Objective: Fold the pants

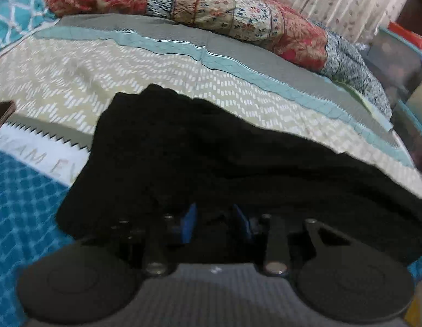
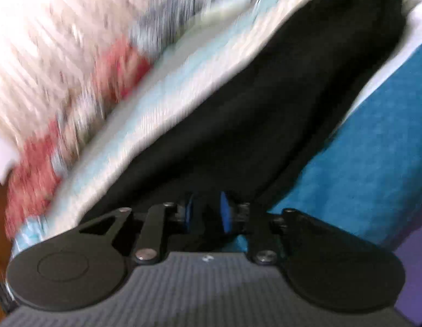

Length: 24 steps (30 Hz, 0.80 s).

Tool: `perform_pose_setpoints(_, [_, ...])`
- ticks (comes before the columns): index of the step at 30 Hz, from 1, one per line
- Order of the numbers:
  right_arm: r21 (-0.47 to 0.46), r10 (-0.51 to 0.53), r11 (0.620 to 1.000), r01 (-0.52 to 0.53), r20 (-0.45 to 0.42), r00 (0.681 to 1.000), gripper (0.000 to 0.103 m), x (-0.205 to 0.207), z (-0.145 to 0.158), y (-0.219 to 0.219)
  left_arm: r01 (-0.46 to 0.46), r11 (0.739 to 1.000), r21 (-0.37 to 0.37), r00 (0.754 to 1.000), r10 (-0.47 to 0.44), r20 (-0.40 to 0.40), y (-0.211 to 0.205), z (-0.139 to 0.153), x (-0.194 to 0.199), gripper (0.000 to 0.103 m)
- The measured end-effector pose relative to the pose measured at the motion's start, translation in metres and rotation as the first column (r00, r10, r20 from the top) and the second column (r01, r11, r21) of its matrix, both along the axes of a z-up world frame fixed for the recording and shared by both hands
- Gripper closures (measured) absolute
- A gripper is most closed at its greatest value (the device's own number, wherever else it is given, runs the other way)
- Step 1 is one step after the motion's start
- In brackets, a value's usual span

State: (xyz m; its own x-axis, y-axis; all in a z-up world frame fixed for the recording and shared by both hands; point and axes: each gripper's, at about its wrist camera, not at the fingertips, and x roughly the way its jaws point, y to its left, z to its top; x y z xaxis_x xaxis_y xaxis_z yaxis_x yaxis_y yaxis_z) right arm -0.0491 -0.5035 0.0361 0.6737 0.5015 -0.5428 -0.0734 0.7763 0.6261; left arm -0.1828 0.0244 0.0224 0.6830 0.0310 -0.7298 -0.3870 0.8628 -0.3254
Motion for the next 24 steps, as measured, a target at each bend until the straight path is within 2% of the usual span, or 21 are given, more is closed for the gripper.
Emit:
perform_pose_setpoints(1, [0.014,-0.055,0.998,0.054,0.061,0.997,0.056,-0.006,0.009,-0.021,-0.008,1.0,-0.01,1.0,0.008,0.007,0.001,0.005,-0.003,0.061])
perform_pose_setpoints(3, [0.049,-0.207,0.978,0.202,0.123,0.971,0.047,-0.014,0.018,-0.065,-0.031,0.999,-0.04,0.999,0.033,0.036,0.001,0.017,-0.009,0.052])
perform_pose_setpoints(6, [0.071,-0.371,0.928,0.365,0.119,0.921,0.044,-0.009,0.016,-0.118,-0.036,0.994,-0.099,0.996,0.044,0.078,-0.008,0.029,-0.005,0.051])
perform_pose_setpoints(7, [0.07,-0.402,0.915,0.396,0.12,0.908,0.034,-0.004,0.014,-0.129,-0.032,0.993,-0.115,0.996,0.041,0.082,-0.01,0.032,-0.003,0.05])
perform_pose_setpoints(9, [0.082,-0.443,0.896,0.436,0.113,0.889,0.027,0.011,0.006,-0.145,-0.016,0.993,-0.118,0.997,0.025,0.074,-0.018,0.036,0.004,0.049])
perform_pose_setpoints(12, [0.097,-0.439,0.897,0.431,0.095,0.893,0.027,0.039,-0.005,-0.149,0.015,0.994,-0.104,0.998,-0.008,0.068,-0.031,0.036,0.014,0.048])
perform_pose_setpoints(14, [0.071,-0.416,0.909,0.411,0.098,0.904,0.028,0.055,-0.011,-0.155,0.032,0.994,-0.103,0.998,-0.026,0.063,-0.039,0.036,0.021,0.048])
perform_pose_setpoints(17, [0.036,-0.434,0.901,0.432,0.092,0.896,0.029,0.074,-0.021,-0.156,0.055,0.993,-0.102,0.997,-0.049,0.056,-0.052,0.037,0.028,0.048])
perform_pose_setpoints(18, [0.05,-0.44,0.898,0.438,0.093,0.893,0.031,0.077,-0.025,-0.164,0.063,0.993,-0.098,0.997,-0.058,0.052,-0.055,0.037,0.03,0.048])
perform_pose_setpoints(20, [0.041,-0.451,0.893,0.449,0.092,0.888,0.054,0.084,-0.023,-0.164,0.071,0.993,-0.091,0.997,-0.068,0.042,-0.061,0.037,0.03,0.048])
perform_pose_setpoints(21, [0.027,-0.43,0.903,0.429,0.083,0.899,0.074,0.083,-0.021,-0.168,0.073,0.993,-0.089,0.997,-0.069,0.038,-0.062,0.037,0.03,0.048])
perform_pose_setpoints(22, [0.022,-0.407,0.913,0.406,0.074,0.91,0.079,0.085,-0.019,-0.171,0.072,0.994,-0.088,0.997,-0.069,0.036,-0.063,0.037,0.029,0.048])
perform_pose_setpoints(24, [0.002,-0.38,0.924,0.382,0.114,0.918,0.082,0.081,-0.005,-0.163,0.063,0.994,-0.093,0.998,-0.06,0.034,-0.063,0.036,0.027,0.048])
